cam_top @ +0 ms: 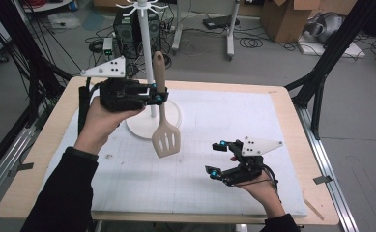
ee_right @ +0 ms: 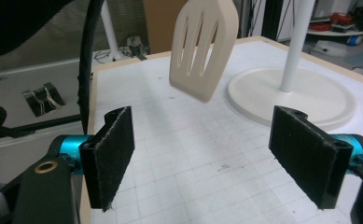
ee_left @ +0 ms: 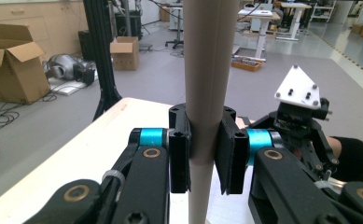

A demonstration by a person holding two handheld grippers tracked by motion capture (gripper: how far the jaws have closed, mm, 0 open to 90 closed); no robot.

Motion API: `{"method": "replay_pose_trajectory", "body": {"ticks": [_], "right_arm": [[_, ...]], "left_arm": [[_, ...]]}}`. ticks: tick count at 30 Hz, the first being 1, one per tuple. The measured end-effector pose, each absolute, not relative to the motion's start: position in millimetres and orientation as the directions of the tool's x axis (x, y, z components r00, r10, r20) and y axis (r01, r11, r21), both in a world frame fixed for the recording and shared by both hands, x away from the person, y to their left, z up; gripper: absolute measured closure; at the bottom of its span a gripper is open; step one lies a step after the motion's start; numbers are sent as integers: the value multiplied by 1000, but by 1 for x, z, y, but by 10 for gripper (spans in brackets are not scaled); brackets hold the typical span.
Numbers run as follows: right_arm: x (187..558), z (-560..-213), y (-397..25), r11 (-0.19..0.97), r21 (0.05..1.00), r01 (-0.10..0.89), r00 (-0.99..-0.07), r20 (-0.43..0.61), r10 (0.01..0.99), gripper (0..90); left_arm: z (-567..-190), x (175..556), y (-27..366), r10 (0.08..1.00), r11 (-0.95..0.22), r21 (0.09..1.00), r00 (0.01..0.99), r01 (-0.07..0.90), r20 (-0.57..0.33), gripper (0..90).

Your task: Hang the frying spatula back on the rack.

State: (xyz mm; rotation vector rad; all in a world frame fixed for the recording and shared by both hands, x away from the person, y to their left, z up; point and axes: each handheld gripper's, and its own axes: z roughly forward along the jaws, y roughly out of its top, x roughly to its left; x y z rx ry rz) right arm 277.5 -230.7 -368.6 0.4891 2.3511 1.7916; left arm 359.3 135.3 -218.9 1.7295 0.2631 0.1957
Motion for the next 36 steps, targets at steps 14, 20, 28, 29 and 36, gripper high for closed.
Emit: {"method": "replay_pose_trajectory", "body": {"ticks": [14,20,28,29,36], "right_arm": [[279,-367,-245,209,961,178,-928,94,360,197],[280,-367,-249,206,963,175,-927,90,364,197],[279,-367,-254,197,964,178,-922,93,375,198],[279,-367,-255,196,964,182,-920,96,381,199],[278,-369,-254,202,961,187,-920,100,379,199]], "left_arm": [[-191,398,156,323,-174,983,947,61,-2,768],[-192,416,161,339,-171,981,940,89,-26,768],[-198,430,167,362,-153,981,930,118,-55,768],[-198,432,168,367,-145,983,929,112,-51,768],[-199,439,168,365,-142,982,929,125,-65,768]]}}
